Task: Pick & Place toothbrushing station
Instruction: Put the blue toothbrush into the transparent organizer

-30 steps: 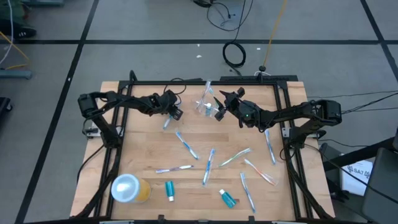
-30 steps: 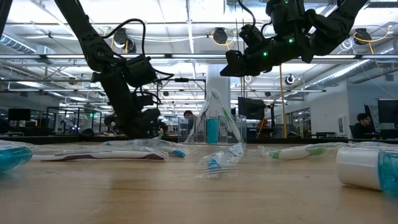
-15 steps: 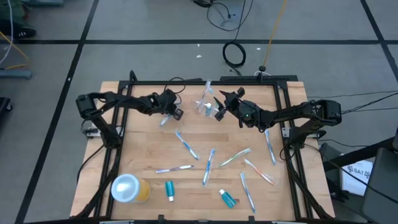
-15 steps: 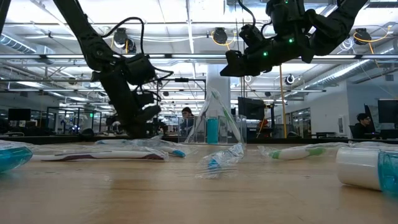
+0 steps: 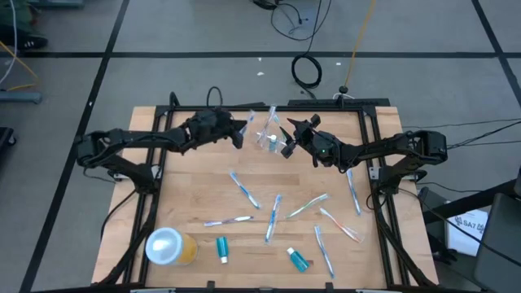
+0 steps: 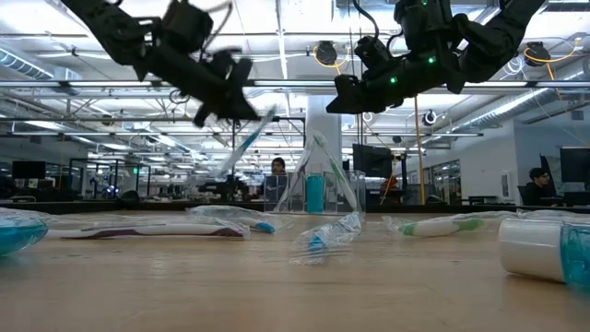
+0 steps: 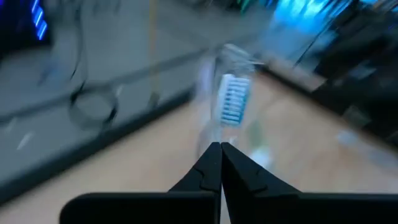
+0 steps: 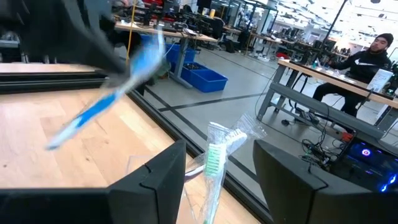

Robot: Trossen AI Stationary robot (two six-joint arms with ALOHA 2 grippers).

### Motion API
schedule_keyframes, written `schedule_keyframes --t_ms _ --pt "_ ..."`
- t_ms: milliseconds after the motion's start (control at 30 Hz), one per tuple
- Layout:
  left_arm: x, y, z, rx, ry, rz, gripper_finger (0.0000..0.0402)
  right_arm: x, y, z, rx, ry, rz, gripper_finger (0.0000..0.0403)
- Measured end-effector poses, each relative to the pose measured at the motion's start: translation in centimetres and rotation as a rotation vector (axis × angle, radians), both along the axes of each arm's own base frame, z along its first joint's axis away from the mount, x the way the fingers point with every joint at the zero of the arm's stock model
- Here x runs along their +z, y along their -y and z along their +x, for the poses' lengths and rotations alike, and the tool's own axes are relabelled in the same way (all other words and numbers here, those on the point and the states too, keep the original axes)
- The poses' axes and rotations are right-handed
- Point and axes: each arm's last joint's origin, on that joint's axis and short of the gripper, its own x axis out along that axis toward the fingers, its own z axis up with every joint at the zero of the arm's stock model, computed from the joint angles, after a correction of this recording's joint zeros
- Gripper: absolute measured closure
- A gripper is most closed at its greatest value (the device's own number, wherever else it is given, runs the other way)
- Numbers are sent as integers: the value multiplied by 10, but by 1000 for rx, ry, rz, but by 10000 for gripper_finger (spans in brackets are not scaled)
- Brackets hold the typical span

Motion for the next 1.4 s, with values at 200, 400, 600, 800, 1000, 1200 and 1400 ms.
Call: schedule_keyframes --t_ms 200,400,600,800,1000,1200,1400 --pt "18 4 5 -20 160 110 398 0 0 0 0 0 0 220" --pt "31 -1 5 14 282 187 399 0 0 0 0 0 0 220" --pt "22 -6 16 -1 353 224 399 0 0 0 0 1 0 220" --pt "-5 -18 33 16 382 209 400 0 0 0 0 1 0 220" --pt "-20 -38 58 27 323 201 400 0 0 0 0 1 0 220" --pt "-42 -40 65 49 204 150 399 0 0 0 0 0 0 220" --pt "-57 -33 66 75 26 133 397 0 0 0 0 0 0 220"
